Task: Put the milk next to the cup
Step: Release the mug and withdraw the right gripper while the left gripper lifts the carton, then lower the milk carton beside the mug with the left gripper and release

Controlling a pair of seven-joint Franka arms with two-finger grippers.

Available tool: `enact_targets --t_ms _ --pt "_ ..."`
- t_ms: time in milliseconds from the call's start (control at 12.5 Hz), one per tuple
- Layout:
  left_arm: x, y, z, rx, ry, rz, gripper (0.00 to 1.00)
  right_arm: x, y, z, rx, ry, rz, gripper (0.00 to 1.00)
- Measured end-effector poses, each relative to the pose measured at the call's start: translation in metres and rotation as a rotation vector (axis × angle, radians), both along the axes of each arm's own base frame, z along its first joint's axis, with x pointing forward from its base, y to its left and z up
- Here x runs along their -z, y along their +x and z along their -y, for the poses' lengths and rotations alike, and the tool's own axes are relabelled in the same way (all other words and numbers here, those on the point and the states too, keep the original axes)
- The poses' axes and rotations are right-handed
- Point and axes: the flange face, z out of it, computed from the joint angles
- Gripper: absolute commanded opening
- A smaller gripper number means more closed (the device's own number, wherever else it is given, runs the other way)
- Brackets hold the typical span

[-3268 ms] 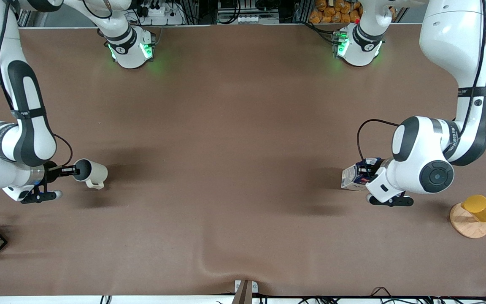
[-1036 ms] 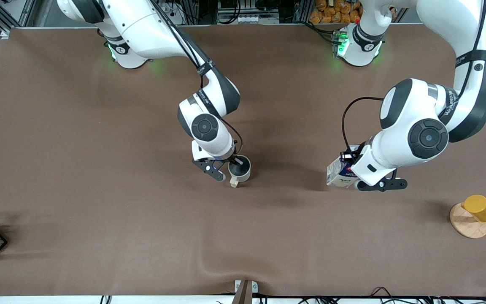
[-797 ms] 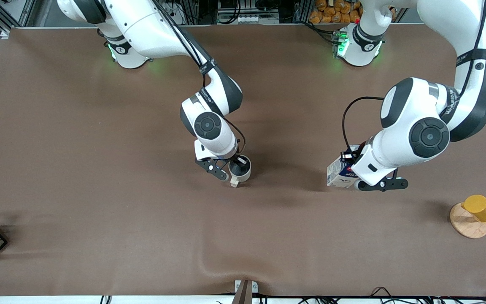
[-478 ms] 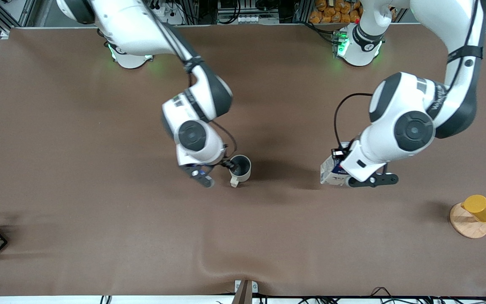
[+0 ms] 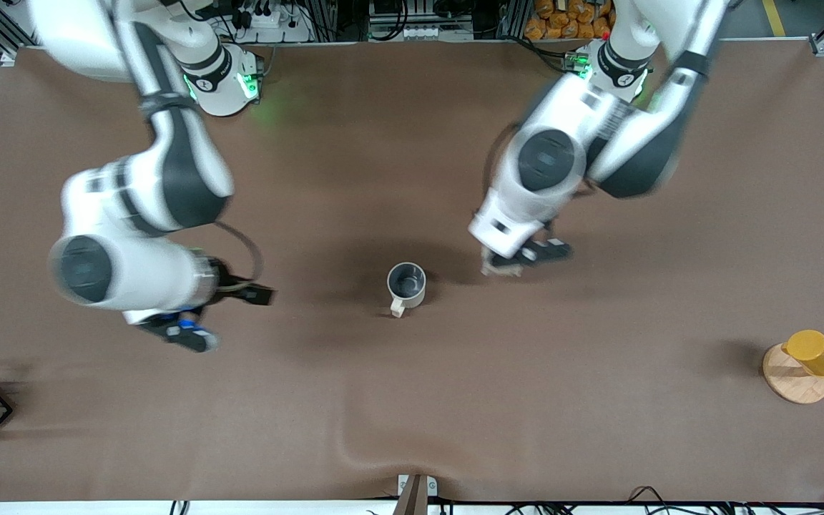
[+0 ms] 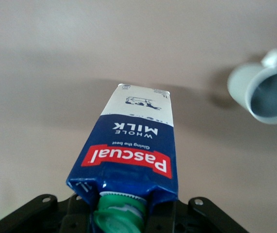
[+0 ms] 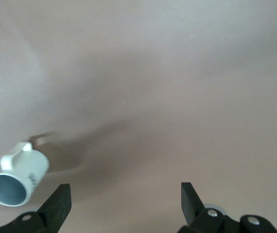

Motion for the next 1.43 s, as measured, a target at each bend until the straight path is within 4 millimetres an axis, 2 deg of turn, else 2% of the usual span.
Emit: enact_targets --t_ms 159,319,399,558,638,717,797,957,1196,1355,1435 --pt "0.004 -0.045 0.053 -0.001 0.013 -0.023 0.0 0.001 0.007 0.039 -0.028 -0.009 0.006 1.0" --pt "0.018 -0.079 0.095 -0.006 0.002 -0.067 0.0 0.008 0.011 0.079 -0.056 -0.011 0.022 1.0" --pt "0.028 -0.085 0.111 -0.012 -0.004 -0.075 0.0 0.013 0.012 0.111 -0.091 0.005 0.04 1.0" --pt "0.049 -0.078 0.133 -0.028 -0.043 -0.052 0.0 0.027 0.006 0.186 -0.162 0.043 0.082 1.0" --pt "0.06 -0.07 0.137 -0.039 -0.064 -0.036 0.0 0.03 -0.001 0.212 -0.176 0.054 0.093 1.0" --pt "0.071 -0.062 0.139 -0.042 -0.078 -0.025 0.0 0.027 -0.007 0.224 -0.186 0.062 0.099 1.0" --pt "0.081 -0.057 0.139 -0.035 -0.087 -0.02 0.0 0.018 -0.013 0.225 -0.193 0.066 0.109 1.0" --pt "0.093 -0.05 0.138 -0.01 -0.095 -0.022 0.0 -0.017 -0.031 0.221 -0.202 0.07 0.146 1.0" --pt "0.097 -0.041 0.132 0.019 -0.097 -0.017 0.0 -0.093 -0.088 0.226 -0.243 0.058 0.228 1.0" --pt "0.1 -0.036 0.128 0.021 -0.096 -0.012 0.0 -0.133 -0.129 0.245 -0.308 0.066 0.285 1.0" --pt "0.103 -0.033 0.127 0.015 -0.1 -0.004 0.0 -0.146 -0.145 0.26 -0.321 0.068 0.303 1.0"
